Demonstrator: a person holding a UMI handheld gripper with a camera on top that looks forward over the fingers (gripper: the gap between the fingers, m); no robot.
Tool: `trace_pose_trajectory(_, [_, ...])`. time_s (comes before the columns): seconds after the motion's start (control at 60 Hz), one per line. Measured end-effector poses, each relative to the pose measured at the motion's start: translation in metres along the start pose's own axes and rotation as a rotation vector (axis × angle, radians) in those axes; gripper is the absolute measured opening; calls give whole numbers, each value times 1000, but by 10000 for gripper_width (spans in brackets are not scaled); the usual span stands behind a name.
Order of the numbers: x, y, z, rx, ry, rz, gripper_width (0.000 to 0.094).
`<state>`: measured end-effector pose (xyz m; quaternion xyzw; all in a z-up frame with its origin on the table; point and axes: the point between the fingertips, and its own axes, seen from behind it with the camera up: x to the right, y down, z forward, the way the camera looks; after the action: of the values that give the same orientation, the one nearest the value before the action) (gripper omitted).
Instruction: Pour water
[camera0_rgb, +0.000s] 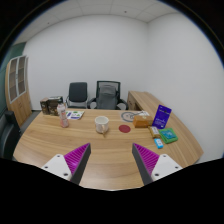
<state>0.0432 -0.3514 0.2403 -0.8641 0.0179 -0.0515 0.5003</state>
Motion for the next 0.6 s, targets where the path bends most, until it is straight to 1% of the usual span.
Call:
trace_pose_trajectory(0.083, [-13, 10, 16, -23, -12, 4, 861])
trace_pose_trajectory(0.25, [-65, 24, 47, -77, -13, -8, 855])
trace_pose_trajectory(0.433, [-148, 34, 77, -88, -15, 6, 861])
trace_pose_trajectory(0.533, [-196, 35, 98, -97, -5, 2, 858])
trace_pose_trajectory(0.6, [-228, 28, 114, -93, -19, 14, 859])
